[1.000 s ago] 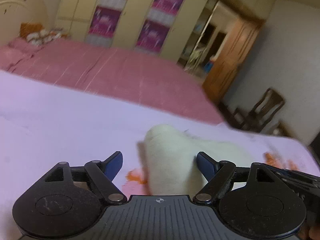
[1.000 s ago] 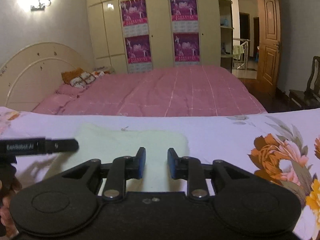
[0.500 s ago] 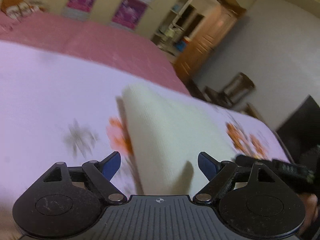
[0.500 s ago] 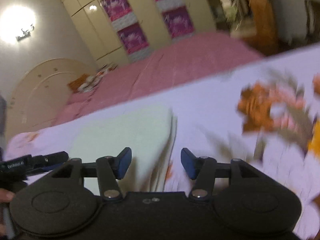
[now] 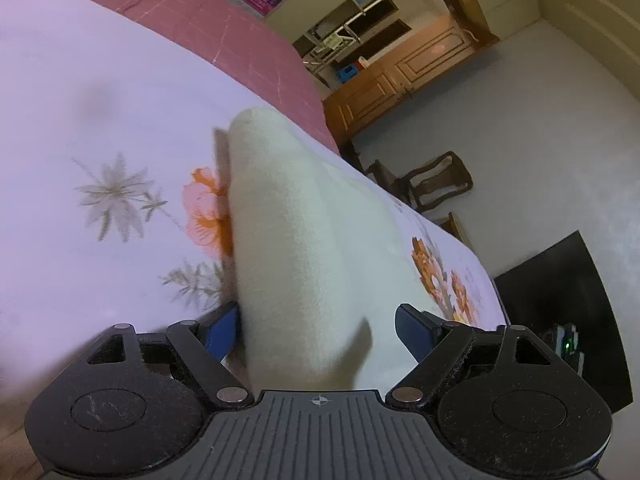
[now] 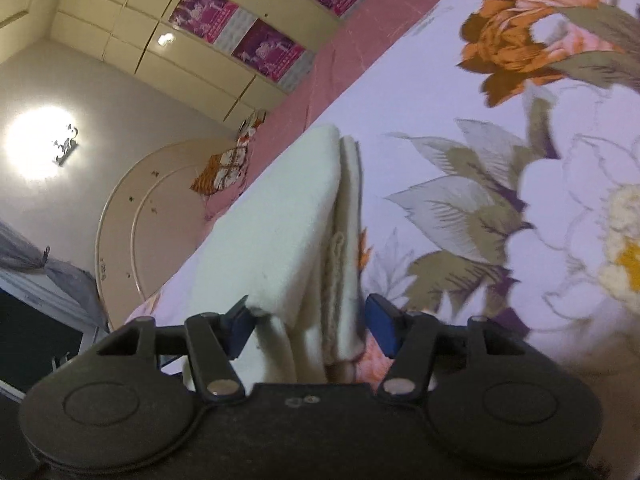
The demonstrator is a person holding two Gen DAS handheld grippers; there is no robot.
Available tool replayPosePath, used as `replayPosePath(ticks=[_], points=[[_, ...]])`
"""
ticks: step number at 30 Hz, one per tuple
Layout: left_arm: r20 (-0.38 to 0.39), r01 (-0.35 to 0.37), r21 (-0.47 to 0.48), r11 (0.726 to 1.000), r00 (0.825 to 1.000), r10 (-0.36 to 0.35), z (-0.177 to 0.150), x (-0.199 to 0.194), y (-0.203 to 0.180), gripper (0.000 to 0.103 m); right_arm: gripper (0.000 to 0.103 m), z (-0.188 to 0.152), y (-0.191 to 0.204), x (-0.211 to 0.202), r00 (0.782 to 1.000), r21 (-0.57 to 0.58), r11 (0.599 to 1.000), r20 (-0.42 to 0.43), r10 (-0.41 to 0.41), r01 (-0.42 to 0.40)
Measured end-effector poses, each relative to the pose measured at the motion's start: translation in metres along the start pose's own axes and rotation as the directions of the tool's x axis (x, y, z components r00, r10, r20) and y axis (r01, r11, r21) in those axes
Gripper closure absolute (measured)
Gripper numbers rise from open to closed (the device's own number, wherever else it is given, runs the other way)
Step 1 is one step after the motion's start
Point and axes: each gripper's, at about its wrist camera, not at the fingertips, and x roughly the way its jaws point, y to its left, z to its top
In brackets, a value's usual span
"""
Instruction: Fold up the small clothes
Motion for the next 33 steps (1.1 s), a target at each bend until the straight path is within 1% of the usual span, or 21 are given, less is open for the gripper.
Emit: replayPosePath(ticks=[3, 4, 5, 6, 7, 9, 13, 15, 17, 18, 20, 22, 24, 27, 33], points=[[-0.002, -0.021, 0.026, 0.999, 1.0, 0.021, 0.001, 0.009, -0.007, 0.02, 0.047, 0.003, 0.01, 0.008, 1.0, -0.046, 0.999, -0.014, -0.023, 0.022], [-0.002, -0.033, 0.041, 0.999, 0.999, 0.034, 0.005, 0.011, -0.012, 0.025, 0.048, 0.002, 0.013, 0.009, 0.999, -0.064, 0.997, -0.019, -0.033, 0.032], [0.0, -0.07, 0.076, 0.995, 0.997, 0.071, 0.005, 0.013, -0.017, 0.032, 0.05, 0.002, 0.016, 0.009, 0.999, -0.084, 0.996, -0.023, -0.044, 0.042], [0.002, -0.117, 0.119, 0.986, 0.993, 0.118, 0.006, 0.011, -0.022, 0.041, 0.051, 0.001, 0.02, 0.009, 0.998, -0.105, 0.993, -0.027, -0.056, 0.053], [0.003, -0.145, 0.163, 0.976, 0.989, 0.146, 0.007, 0.011, -0.027, 0.042, 0.052, 0.0, 0.023, 0.01, 0.997, -0.131, 0.989, -0.029, -0.069, 0.064], [0.007, -0.173, 0.19, 0.966, 0.985, 0.174, 0.009, 0.011, -0.033, 0.042, 0.054, -0.001, 0.029, 0.011, 0.996, -0.157, 0.984, -0.026, -0.088, 0.083], [0.03, -0.238, 0.252, 0.938, 0.971, 0.239, 0.009, 0.015, -0.05, 0.042, 0.054, -0.005, 0.038, 0.014, 0.993, -0.186, 0.976, -0.011, -0.117, 0.113], [0.039, -0.255, 0.265, 0.93, 0.966, 0.254, 0.01, 0.016, -0.054, 0.042, 0.053, -0.007, 0.045, 0.017, 0.99, -0.208, 0.969, -0.005, -0.14, 0.136], [0.046, -0.267, 0.276, 0.923, 0.963, 0.265, 0.009, 0.014, -0.056, 0.045, 0.055, -0.011, 0.054, 0.02, 0.984, -0.251, 0.952, 0.006, -0.18, 0.176], [0.047, -0.267, 0.278, 0.923, 0.963, 0.264, 0.009, 0.013, -0.057, 0.049, 0.059, -0.013, 0.059, 0.021, 0.98, -0.278, 0.941, 0.016, -0.198, 0.195], [0.05, -0.268, 0.289, 0.919, 0.963, 0.265, 0.01, 0.008, -0.06, 0.055, 0.065, -0.02, 0.071, 0.024, 0.973, -0.331, 0.915, 0.039, -0.229, 0.229], [0.054, -0.277, 0.309, 0.91, 0.96, 0.274, 0.009, 0.002, -0.06, 0.059, 0.069, -0.026, 0.081, 0.026, 0.963, -0.378, 0.887, 0.069, -0.261, 0.267], [0.058, -0.286, 0.327, 0.901, 0.957, 0.283, 0.009, -0.001, -0.064, 0.06, 0.071, -0.034, 0.091, 0.028, 0.952, -0.421, 0.855, 0.099, -0.29, 0.304], [0.066, -0.296, 0.346, 0.89, 0.954, 0.292, 0.007, -0.005, -0.068, 0.062, 0.073, -0.04, 0.103, 0.03, 0.94, -0.452, 0.825, 0.13, -0.316, 0.34], [0.086, -0.313, 0.373, 0.874, 0.949, 0.303, 0.003, -0.012, -0.082, 0.062, 0.073, -0.046, 0.114, 0.023, 0.928, -0.49, 0.789, 0.169, -0.331, 0.371]])
